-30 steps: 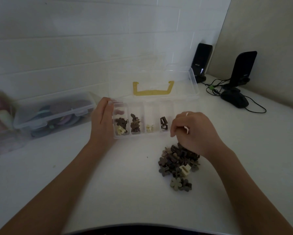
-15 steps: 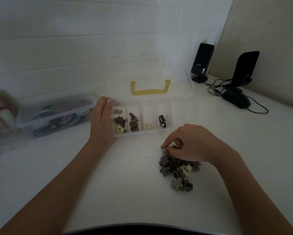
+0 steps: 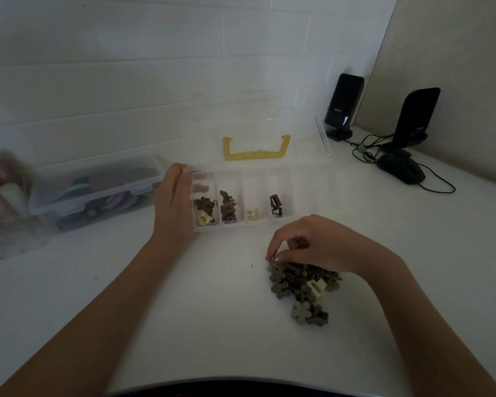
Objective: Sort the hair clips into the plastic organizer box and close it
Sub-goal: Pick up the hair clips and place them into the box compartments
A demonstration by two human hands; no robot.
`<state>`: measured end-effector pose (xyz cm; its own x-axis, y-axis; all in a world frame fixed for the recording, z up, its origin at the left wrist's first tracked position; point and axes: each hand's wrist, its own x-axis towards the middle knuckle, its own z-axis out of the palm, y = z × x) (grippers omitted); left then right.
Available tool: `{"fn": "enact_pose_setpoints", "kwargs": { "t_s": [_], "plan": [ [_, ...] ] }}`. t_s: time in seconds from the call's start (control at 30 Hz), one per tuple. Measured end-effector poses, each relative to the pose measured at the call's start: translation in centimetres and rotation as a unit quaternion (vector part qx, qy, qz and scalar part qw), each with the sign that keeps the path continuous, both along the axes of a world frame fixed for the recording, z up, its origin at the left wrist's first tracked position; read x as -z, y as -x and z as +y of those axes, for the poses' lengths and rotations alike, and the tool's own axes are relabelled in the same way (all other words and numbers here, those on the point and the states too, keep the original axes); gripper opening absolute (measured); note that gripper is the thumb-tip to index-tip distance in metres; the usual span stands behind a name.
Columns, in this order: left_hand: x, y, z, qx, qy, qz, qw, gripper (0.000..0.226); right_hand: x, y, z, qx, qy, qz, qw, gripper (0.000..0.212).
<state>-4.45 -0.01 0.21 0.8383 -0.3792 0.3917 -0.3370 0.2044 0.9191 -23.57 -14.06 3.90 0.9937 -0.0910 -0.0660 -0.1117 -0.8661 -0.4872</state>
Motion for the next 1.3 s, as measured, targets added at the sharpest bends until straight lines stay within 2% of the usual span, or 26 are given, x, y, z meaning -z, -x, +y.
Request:
{"fn": "enact_pose_setpoints", "kwargs": {
  "t_s": [0.17, 0.23, 0.3, 0.43, 0.57, 0.7, 0.83, 0.9, 1.13, 1.2, 1.3],
  "plan": [
    [0.1, 0.2, 0.0, 0.003, 0.0, -0.01, 1.0, 0.023, 0.1, -0.1, 0.1, 0.017, -0.031, -0.093, 0.995, 0.007],
    [0.0, 0.4, -0.1, 0.008, 0.003, -0.014, 1.0, 0.022, 0.0, -0.2, 0.3, 0.021, -0.06, -0.152, 0.986, 0.012],
    [0.0, 0.7, -0.1, 0.012, 0.001, -0.024, 1.0, 0.021, 0.0, -0.3, 0.6, 0.037, -0.077, -0.206, 0.975, 0.008],
    [0.0, 1.5, -0.1, 0.022, -0.02, -0.058, 0.998, 0.02, 0.3, -0.6, 1.2, 0.058, -0.092, -0.273, 0.956, 0.008],
    [0.1, 2.3, -0.4, 0.019, -0.048, -0.08, 0.996, 0.023, 0.5, -1.1, 2.4, 0.079, -0.074, -0.335, 0.936, 0.008],
    [0.0, 3.0, -0.5, 0.009, -0.051, -0.14, 0.989, 0.028, 1.0, -2.6, 3.7, 0.067, 0.017, -0.416, 0.907, 0.007],
    [0.0, 3.1, -0.5, 0.009, -0.053, -0.166, 0.985, 0.027, 2.0, -4.1, 4.0, 0.068, 0.147, -0.413, 0.896, 0.017],
    [0.2, 2.7, -0.5, 0.012, -0.053, -0.165, 0.985, 0.028, 2.2, -4.3, 3.9, 0.056, 0.174, -0.389, 0.903, 0.026],
    [0.2, 2.7, -0.5, 0.003, -0.063, -0.172, 0.983, 0.029, 2.4, -3.6, 3.2, 0.061, 0.197, -0.345, 0.916, 0.031],
    [0.2, 2.6, -0.5, 0.006, -0.061, -0.167, 0.984, 0.031, 2.1, -3.4, 3.2, 0.058, 0.195, -0.356, 0.912, 0.03],
    [0.2, 2.6, -0.5, 0.0, -0.061, -0.149, 0.987, 0.026, 1.0, -2.4, 2.9, 0.052, 0.136, -0.369, 0.918, 0.024]
  ]
}}
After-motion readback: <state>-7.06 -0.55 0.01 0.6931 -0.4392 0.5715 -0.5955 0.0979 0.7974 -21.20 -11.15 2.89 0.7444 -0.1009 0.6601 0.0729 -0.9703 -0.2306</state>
